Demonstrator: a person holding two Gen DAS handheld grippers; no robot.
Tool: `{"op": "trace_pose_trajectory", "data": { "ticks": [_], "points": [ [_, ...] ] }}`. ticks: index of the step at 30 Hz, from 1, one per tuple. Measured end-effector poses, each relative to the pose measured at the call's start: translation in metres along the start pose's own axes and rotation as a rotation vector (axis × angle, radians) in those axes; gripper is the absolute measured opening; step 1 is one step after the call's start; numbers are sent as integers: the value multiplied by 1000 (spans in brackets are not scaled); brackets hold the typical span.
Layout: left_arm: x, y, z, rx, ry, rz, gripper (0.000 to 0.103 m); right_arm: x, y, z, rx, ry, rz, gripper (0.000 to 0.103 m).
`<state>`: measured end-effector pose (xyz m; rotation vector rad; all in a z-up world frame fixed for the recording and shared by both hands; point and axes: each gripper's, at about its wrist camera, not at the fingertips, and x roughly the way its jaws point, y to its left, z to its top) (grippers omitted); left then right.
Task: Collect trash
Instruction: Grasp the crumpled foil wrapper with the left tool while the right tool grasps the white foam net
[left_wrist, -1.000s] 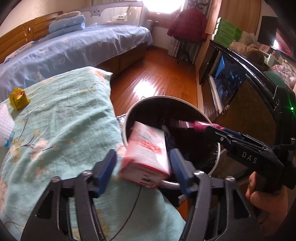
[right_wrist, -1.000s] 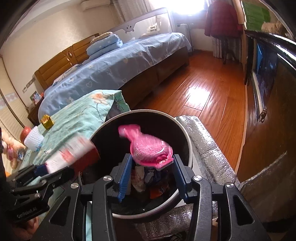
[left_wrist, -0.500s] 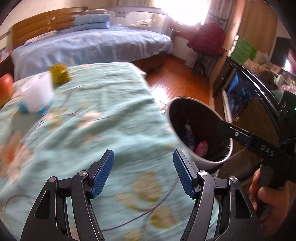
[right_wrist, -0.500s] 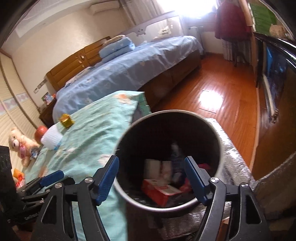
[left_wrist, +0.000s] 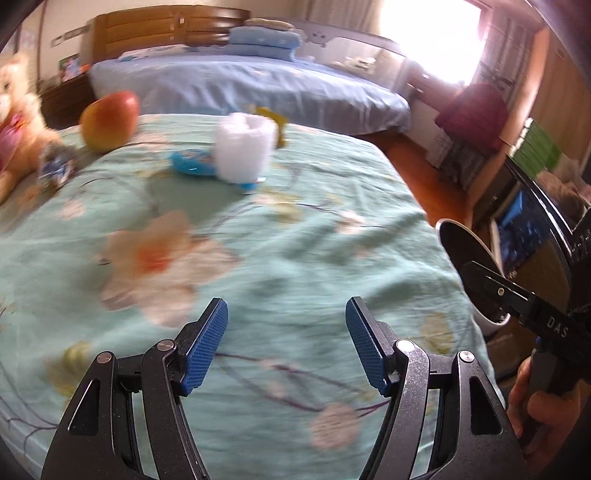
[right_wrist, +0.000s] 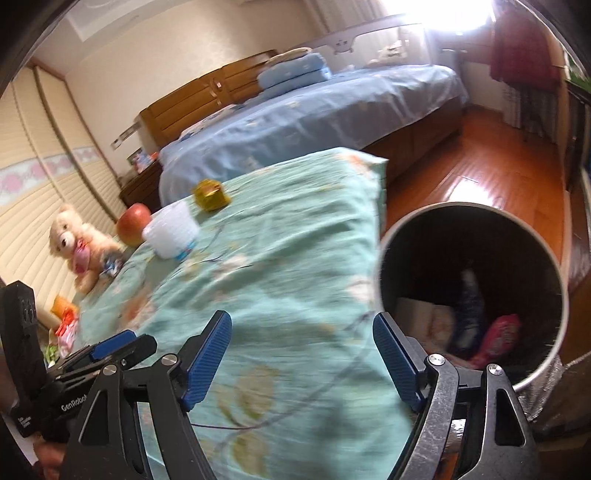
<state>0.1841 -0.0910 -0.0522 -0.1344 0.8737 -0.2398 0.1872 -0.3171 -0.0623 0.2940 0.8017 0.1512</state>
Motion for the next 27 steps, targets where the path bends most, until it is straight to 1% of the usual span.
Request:
{"op": "trace_pose_trajectory", "data": {
  "ticks": [7,13,19,27],
  "points": [
    [-5,32,-6,-43,-1,34,68,18,37,-2,-41,31,46,81],
    [-10,61,-4,-81,-10,71,68,31,61,-4,-71,56,73,81],
    [-12,88,-1,-125,-20,103,68,45,79,-4,-92,74,92,81],
    [-10,110,6,-151,-21,140,68,60,99,4,-112,74,116,81]
  ]
}}
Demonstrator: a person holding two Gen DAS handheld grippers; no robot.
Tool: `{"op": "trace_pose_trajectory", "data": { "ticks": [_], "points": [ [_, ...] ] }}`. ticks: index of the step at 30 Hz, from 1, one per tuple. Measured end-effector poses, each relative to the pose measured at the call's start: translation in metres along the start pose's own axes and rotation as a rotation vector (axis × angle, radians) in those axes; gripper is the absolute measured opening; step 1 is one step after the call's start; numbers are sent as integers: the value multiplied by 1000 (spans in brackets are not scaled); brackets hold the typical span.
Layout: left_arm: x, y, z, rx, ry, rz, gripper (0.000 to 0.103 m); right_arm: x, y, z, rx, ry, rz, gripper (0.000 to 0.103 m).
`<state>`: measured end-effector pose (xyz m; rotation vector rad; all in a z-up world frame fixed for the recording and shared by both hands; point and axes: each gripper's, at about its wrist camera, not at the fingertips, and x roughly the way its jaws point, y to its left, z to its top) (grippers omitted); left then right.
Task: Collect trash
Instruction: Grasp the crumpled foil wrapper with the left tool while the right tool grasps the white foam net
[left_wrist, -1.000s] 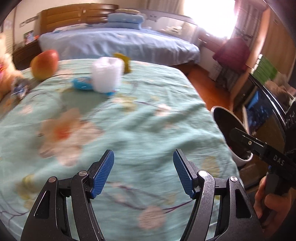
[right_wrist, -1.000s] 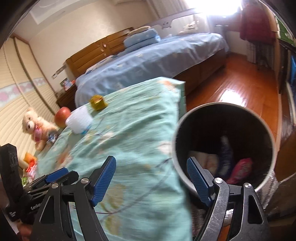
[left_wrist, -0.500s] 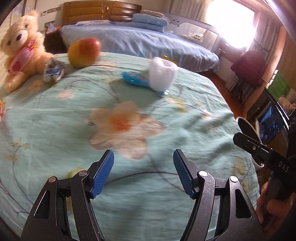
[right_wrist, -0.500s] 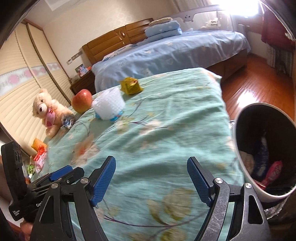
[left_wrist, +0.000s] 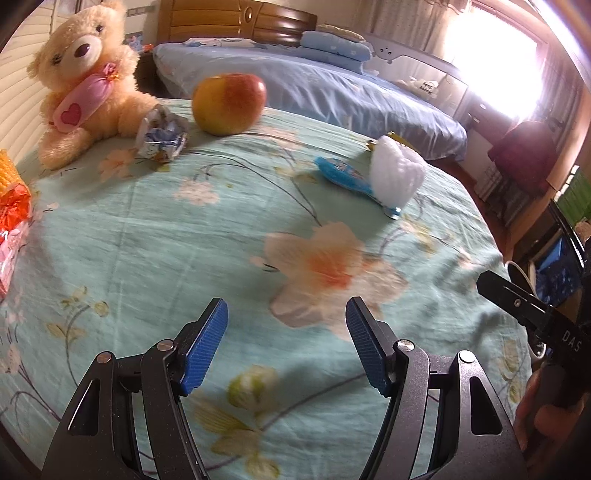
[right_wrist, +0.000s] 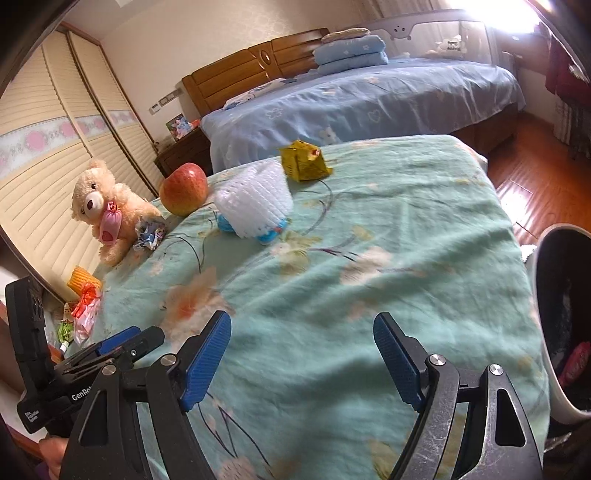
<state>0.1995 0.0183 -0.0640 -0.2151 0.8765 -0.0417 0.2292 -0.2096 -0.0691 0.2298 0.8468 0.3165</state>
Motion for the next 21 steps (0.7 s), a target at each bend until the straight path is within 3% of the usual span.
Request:
{"op": "trace_pose_trajectory", "data": {
  "ticks": [12,21],
  "points": [
    [15,54,35,-70,-12,86,71,34,30,24,-25,-8,29,81],
    [40,98,79,-143,-26,128,73,60,43,47,-30,-15,32,81]
  ]
}}
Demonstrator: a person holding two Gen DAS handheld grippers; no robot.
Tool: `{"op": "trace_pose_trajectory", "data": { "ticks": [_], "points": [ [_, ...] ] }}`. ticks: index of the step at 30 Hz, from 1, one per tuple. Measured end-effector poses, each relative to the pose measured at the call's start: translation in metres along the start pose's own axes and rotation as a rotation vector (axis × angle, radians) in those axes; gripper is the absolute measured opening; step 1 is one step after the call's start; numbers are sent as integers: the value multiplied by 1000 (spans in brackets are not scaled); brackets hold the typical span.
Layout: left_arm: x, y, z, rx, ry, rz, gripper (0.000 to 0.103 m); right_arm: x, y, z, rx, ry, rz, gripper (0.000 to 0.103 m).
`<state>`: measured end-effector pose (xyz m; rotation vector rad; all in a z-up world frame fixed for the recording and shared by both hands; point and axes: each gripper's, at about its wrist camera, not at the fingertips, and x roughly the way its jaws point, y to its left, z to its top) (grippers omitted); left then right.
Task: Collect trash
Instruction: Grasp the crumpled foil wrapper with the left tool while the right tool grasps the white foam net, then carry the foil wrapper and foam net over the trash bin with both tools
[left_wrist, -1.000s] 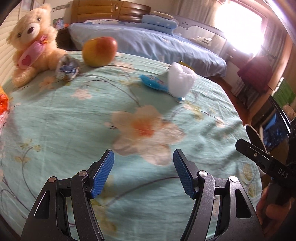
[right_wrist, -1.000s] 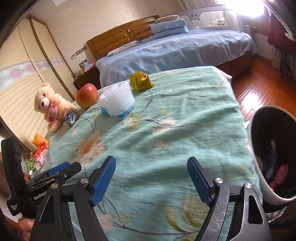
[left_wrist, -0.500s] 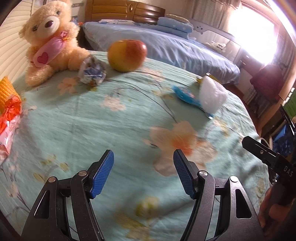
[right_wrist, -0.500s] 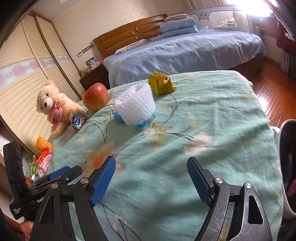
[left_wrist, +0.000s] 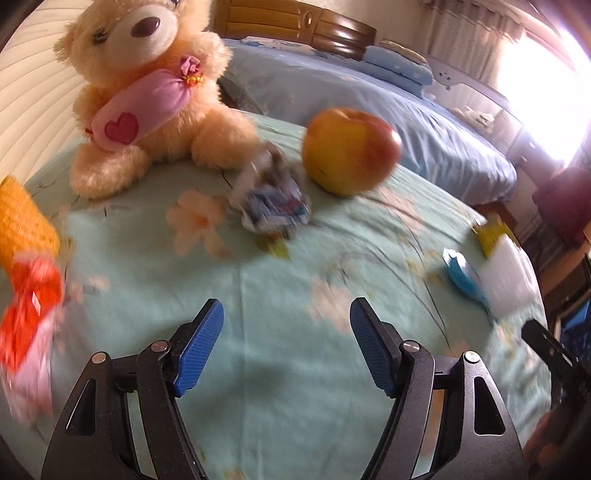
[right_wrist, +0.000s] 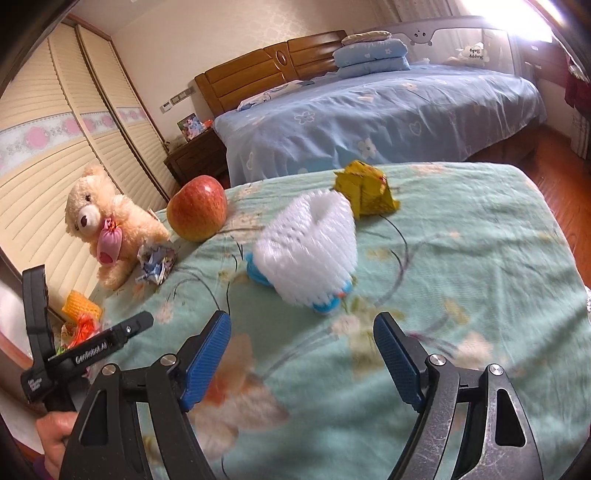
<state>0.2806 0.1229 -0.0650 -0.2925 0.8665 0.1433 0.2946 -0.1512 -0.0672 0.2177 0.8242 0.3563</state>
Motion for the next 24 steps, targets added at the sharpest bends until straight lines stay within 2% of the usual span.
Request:
{"op": "trace_pose_trajectory", "data": {
  "ticks": [7,11,12,13,14,15,17,19,24],
  "points": [
    [21,2,31,0,-18,5,73,20,-1,18,11,-4,-20,81],
    [27,-2,37,17,-38,58,72,26,-3,22,14,-7,-40,80],
    [29,-1,38,14,-40,61,65,27,-3,23,14,-7,-46,77],
    [29,-1,37,10,-40,55,47,27,-4,23,11,-12,-50,68],
    [31,0,37,10,-29,42,38,27,-4,23,6,-14,-53,53],
    [32,0,36,11,-23,31,34,27,-4,23,1,-12,-59,47],
    [27,-3,33,23,-40,40,29,27,-6,22,0,-11,-65,30],
    [21,-5,30,22,-41,18,26,24,-8,19,1,-13,-70,25],
    [4,-18,7,35,-35,-40,25,11,-16,12,14,-9,-56,23]
  ]
}}
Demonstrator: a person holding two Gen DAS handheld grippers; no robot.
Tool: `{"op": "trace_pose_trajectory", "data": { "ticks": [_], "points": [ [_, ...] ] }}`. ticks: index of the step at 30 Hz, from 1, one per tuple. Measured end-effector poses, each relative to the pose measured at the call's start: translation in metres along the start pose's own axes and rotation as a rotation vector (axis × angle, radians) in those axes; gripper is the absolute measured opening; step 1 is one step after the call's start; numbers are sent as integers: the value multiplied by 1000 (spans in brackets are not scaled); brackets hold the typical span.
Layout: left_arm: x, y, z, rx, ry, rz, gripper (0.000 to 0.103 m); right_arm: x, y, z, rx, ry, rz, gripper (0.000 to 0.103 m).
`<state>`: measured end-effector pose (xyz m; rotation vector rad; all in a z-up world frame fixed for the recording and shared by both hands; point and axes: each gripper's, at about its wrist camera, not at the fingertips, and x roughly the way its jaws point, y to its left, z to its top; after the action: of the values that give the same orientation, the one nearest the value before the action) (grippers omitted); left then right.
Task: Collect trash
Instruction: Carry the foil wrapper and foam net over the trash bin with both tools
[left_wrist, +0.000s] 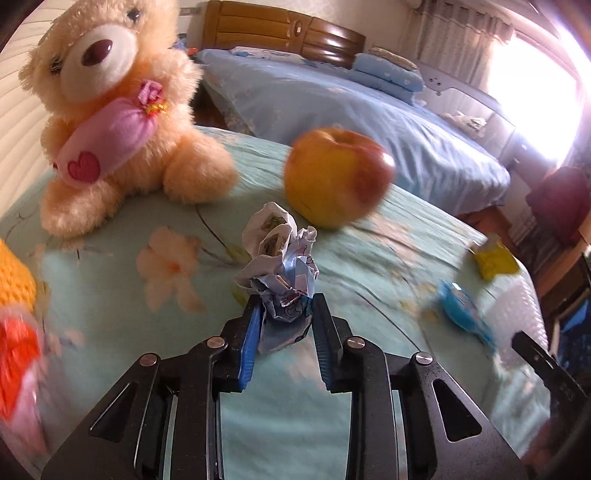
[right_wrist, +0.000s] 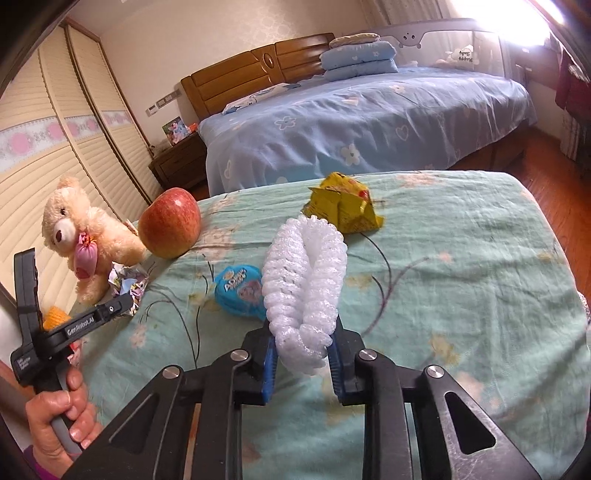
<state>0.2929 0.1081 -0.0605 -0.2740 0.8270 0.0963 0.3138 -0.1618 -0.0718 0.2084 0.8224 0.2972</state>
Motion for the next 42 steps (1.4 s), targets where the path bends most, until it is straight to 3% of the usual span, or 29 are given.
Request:
{"op": "trace_pose_trajectory", "data": {
  "ticks": [10,20,42],
  "points": [
    [-39,-55,-50,91,18,-120,25,-45,-18,-20,31,-16,16,23],
    [-61,-117,-80,201,35,-206,25,-85,-45,-41,66,-45,-12,23],
    [-96,-204,-133,356,72,-320,25,-151,-106,-89,163,-96,-108,23]
  ]
}}
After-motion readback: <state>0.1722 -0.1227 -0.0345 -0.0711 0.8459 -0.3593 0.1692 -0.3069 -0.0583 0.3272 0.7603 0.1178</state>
